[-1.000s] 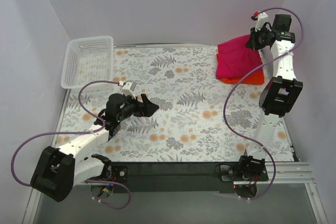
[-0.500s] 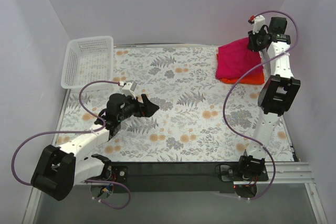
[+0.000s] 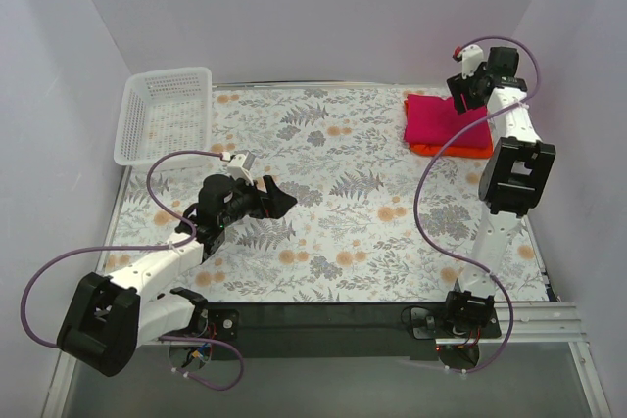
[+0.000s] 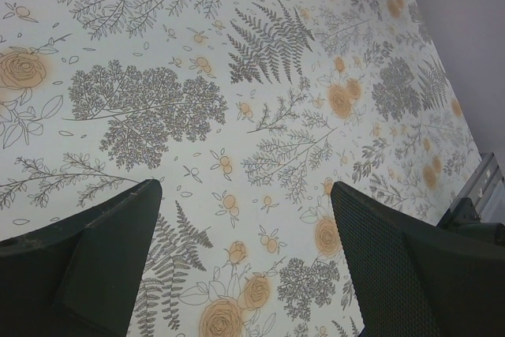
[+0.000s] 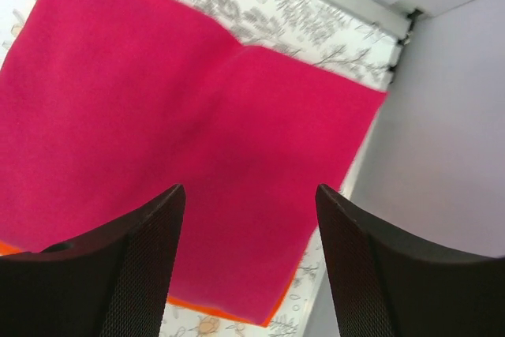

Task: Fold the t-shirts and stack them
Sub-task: Neatly place the folded tshirt to the corner

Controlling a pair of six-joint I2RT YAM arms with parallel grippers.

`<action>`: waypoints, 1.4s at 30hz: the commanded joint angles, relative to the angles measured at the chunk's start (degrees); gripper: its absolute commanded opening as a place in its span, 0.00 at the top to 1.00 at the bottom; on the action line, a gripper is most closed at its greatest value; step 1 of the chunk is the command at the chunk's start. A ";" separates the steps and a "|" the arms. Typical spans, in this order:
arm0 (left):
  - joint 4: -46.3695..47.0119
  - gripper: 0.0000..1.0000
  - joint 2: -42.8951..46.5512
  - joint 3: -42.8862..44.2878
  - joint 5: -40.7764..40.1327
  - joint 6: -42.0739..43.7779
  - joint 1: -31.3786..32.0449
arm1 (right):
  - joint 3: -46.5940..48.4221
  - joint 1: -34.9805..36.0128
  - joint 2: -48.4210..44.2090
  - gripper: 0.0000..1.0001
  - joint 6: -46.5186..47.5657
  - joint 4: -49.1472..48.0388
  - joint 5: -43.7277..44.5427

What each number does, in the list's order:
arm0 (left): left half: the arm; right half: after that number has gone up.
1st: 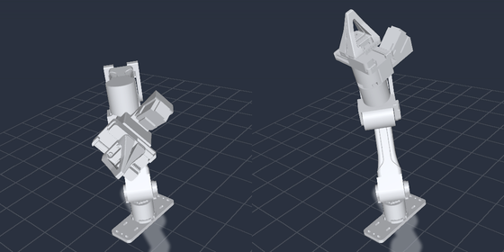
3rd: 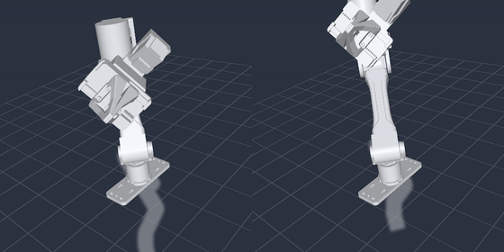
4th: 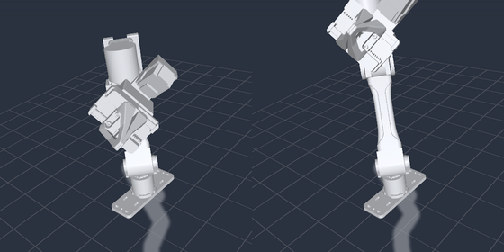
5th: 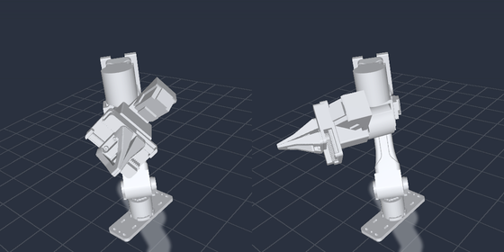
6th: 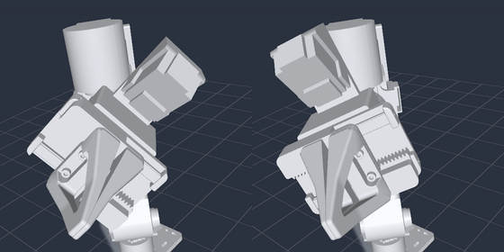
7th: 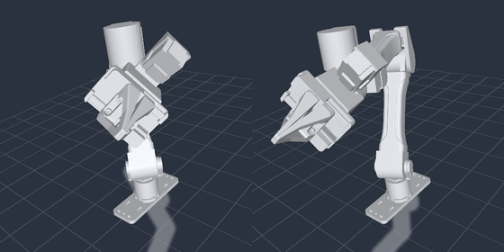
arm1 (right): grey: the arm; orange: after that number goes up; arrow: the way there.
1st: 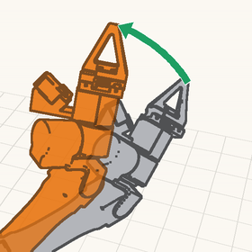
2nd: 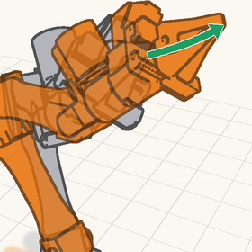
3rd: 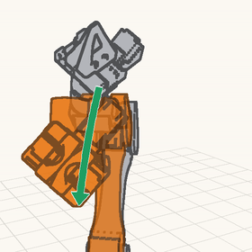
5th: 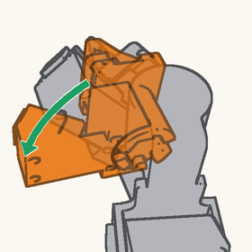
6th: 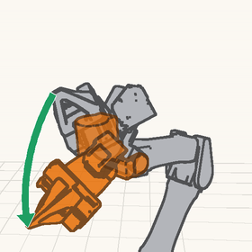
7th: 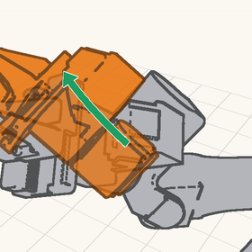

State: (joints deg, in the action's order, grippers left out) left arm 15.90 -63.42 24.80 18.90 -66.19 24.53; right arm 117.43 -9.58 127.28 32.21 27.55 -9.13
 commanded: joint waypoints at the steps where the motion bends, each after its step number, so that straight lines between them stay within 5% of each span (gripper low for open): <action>1: -0.61 0.18 2.68 0.87 -0.35 0.98 -0.28 | -4.73 0.53 -7.04 0.38 0.84 -2.33 -0.27; 8: -1.14 0.18 5.14 0.69 0.26 0.45 -0.19 | -20.91 2.11 -17.06 0.44 11.81 6.89 -22.85; 22: -0.61 0.18 7.78 -0.10 2.02 -0.34 -0.28 | -17.23 7.91 -9.43 0.53 14.11 6.99 -8.55; 34: 0.10 0.18 6.82 -0.36 2.64 -0.78 -0.28 | -17.23 11.96 -5.99 0.49 15.52 5.06 1.12; 38: 0.01 0.18 6.55 -0.28 2.64 -0.69 -0.19 | -18.81 12.05 -6.87 0.61 15.52 2.69 2.27; 42: -0.17 0.18 6.46 -0.01 2.81 -0.78 -0.19 | -19.43 12.04 -7.31 0.88 15.26 1.72 2.80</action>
State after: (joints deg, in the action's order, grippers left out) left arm 15.29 -57.19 24.77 21.04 -67.13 24.53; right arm 98.06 2.61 121.62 47.59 31.44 -7.33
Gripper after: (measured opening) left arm 0.820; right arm 0.182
